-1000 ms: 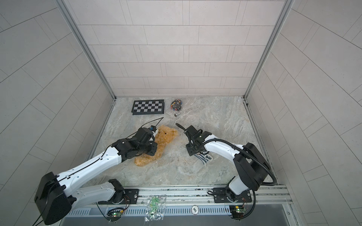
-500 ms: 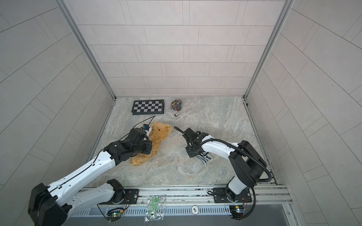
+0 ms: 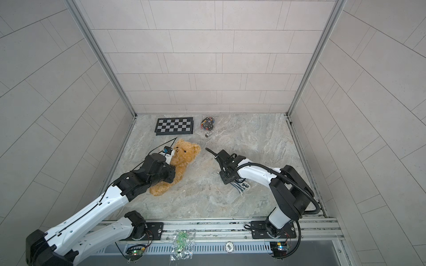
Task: Dress the teddy bear
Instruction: 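Lift the bear with the left gripper while the right lifts the sweater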
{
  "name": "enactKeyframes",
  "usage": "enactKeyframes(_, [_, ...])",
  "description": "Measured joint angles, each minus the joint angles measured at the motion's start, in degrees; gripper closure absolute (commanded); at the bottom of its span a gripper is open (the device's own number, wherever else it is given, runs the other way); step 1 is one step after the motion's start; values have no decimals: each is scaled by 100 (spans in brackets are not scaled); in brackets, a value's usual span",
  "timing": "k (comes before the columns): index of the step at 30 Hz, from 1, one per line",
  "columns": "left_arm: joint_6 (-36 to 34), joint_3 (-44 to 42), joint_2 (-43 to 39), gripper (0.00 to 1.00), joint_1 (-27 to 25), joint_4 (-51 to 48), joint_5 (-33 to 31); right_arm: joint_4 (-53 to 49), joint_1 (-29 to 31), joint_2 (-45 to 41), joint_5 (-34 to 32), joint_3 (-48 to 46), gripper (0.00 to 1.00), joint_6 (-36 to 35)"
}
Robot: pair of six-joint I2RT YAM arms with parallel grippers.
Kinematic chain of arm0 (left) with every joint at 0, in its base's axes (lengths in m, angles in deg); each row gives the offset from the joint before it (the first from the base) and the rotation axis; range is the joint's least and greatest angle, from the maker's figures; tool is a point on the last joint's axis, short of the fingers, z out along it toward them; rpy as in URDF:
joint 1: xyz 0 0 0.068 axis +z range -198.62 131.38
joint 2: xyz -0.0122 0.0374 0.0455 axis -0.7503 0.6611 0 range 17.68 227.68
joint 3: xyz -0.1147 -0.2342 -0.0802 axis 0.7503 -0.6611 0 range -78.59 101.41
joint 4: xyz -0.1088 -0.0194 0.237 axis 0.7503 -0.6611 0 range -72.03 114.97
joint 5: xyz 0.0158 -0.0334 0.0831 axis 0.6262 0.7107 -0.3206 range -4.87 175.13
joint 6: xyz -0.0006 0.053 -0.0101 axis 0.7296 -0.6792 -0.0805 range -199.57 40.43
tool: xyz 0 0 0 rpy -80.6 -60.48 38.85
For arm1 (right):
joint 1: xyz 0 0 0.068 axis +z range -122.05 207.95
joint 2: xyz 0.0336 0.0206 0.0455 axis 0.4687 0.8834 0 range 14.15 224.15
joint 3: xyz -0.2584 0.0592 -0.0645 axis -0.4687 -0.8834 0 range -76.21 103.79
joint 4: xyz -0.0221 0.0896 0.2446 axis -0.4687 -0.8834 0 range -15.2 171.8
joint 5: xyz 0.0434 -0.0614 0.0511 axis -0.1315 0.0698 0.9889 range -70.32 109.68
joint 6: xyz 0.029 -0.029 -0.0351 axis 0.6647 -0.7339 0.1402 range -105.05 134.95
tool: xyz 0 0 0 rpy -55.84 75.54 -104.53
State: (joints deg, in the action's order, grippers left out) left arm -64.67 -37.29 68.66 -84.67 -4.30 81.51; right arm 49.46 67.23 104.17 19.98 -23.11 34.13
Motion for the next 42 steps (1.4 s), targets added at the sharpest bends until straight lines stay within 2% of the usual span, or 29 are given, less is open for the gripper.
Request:
enactKeyframes(2, [-33,-15,-39,91,0,46,13,9,-22,-2,33,17,77,-81])
enactKeyframes(5, [-35,-59,-39,91,0,57,50,50,-28,-2,101,20,71,-131])
enactKeyframes(20, [96,-127,-17,90,26,131,195,260,-28,212,516,15,68,-168])
enactKeyframes(27, [179,-127,7,90,92,155,282,299,-28,363,520,-11,79,-219])
enactKeyframes(34, [162,-125,-7,90,129,146,284,361,-28,378,466,-17,100,-254])
enactKeyframes(42, [-50,-98,-232,89,131,153,240,411,-157,140,557,-55,100,-466])
